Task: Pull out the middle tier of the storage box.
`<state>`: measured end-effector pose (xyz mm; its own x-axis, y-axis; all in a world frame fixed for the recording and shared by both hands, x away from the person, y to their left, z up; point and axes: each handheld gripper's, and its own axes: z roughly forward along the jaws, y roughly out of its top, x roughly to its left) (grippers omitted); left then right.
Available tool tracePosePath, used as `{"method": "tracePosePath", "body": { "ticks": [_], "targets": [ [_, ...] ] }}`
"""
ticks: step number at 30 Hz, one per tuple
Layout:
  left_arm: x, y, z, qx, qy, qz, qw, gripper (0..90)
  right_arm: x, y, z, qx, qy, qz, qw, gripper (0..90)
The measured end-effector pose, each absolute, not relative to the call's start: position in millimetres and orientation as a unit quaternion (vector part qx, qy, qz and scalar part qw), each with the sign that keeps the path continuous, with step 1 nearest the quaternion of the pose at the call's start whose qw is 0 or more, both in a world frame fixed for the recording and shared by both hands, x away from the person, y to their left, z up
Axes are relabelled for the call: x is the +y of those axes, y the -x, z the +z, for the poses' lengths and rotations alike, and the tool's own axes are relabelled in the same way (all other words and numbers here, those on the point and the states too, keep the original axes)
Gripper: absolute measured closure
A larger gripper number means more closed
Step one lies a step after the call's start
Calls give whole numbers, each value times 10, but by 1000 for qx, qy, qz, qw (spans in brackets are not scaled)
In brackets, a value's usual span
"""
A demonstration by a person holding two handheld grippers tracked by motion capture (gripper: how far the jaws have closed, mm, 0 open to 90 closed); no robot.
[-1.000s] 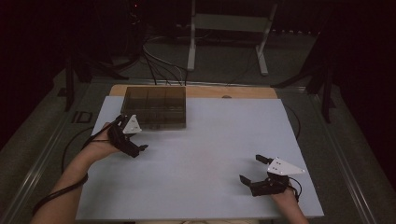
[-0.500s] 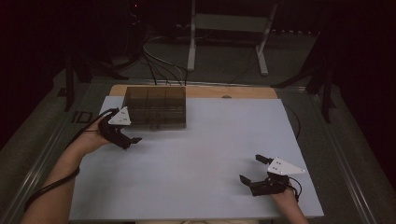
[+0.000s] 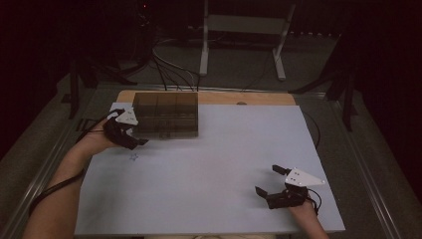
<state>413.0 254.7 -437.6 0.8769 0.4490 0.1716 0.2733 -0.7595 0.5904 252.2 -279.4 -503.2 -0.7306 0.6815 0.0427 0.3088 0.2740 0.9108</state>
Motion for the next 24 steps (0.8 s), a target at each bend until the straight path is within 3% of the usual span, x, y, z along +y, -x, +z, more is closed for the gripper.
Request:
{"method": "tracePosePath", "body": {
  "ticks": [5,21,24],
  "targets": [
    [2546,-4194,-4408,188,-929,149,280,464,-2797,-2522,-5032,777,-318,512,183,0],
    [2513,-4326,-4508,119,-953,165,226,713,-2798,-2523,-5036,777,-318,513,181,0],
    [2507,-4347,-4515,120,-952,167,225,718,-2797,-2524,-5038,777,-318,512,181,0]
  ]
}}
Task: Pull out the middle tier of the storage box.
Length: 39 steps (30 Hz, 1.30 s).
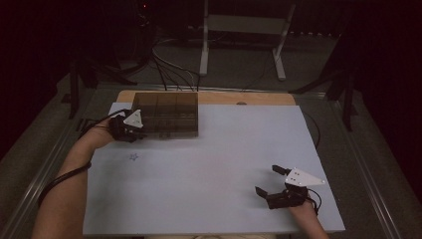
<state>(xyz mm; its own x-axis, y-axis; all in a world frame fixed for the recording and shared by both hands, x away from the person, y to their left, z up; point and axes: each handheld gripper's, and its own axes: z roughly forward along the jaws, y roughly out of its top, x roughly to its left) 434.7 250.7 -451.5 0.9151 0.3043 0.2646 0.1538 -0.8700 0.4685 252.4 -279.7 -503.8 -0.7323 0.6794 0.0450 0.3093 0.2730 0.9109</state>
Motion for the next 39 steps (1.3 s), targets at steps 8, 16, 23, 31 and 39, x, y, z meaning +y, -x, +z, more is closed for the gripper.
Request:
{"method": "tracePosePath", "body": {
  "ticks": [8,16,23,31,39],
  "targets": [
    [2446,-4441,-4565,93,-960,160,208,743,-2803,-2532,-5046,777,-320,512,179,0],
    [2430,-4490,-4600,82,-965,142,204,781,-2815,-2538,-5053,775,-324,513,177,0],
    [2445,-4530,-4585,60,-968,124,209,815,-2811,-2538,-5057,776,-325,512,176,0],
    [2466,-4556,-4577,30,-971,99,214,845,-2813,-2540,-5062,776,-325,511,176,1],
    [2483,-4515,-4559,12,-972,88,216,849,-2817,-2539,-5061,775,-327,511,175,1]
  ]
}}
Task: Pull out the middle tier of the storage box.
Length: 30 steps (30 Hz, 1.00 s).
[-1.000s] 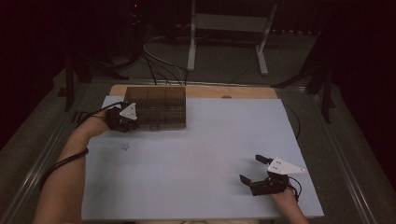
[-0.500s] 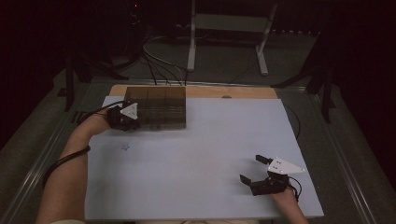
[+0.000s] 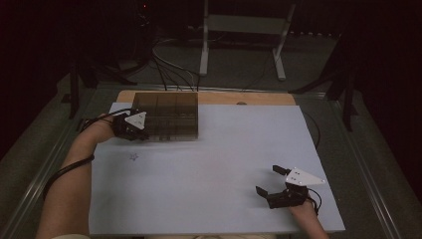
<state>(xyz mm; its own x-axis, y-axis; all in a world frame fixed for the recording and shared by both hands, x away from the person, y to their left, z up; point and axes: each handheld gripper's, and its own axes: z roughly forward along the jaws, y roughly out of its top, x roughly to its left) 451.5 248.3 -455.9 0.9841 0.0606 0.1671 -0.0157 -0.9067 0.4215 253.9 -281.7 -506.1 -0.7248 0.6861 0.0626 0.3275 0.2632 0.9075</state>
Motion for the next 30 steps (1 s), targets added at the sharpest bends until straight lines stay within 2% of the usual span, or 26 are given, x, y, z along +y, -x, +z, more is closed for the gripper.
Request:
{"method": "tracePosePath", "body": {
  "ticks": [30],
  "targets": [
    [2515,-4316,-4603,22,-972,70,222,870,-2808,-2530,-5044,775,-323,513,178,1]
  ]
}}
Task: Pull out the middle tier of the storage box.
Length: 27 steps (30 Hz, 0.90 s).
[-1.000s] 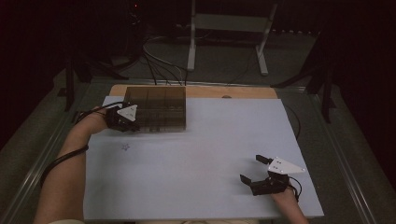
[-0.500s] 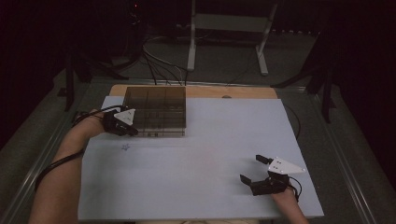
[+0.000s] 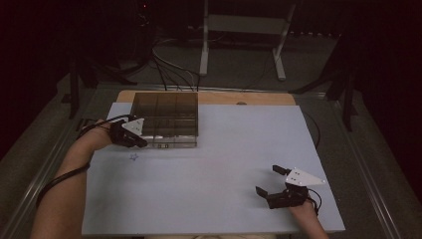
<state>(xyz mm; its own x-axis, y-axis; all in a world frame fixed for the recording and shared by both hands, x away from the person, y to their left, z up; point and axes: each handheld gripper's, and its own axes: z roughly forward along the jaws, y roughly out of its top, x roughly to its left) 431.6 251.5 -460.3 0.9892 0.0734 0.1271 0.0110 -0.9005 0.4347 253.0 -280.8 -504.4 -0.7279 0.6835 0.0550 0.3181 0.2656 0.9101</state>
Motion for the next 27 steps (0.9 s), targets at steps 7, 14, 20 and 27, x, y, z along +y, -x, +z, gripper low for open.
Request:
{"method": "tracePosePath", "body": {
  "ticks": [7,14,20,27],
  "targets": [
    [2496,-4303,-4612,23,-971,66,227,870,-2816,-2529,-5043,774,-324,514,178,0],
    [2509,-4302,-4610,23,-972,67,226,869,-2810,-2528,-5043,775,-323,513,179,1],
    [2512,-4305,-4608,23,-972,71,224,866,-2814,-2531,-5045,775,-324,513,178,1],
    [2507,-4289,-4580,48,-969,82,228,818,-2812,-2530,-5046,776,-323,512,177,1]
  ]
}}
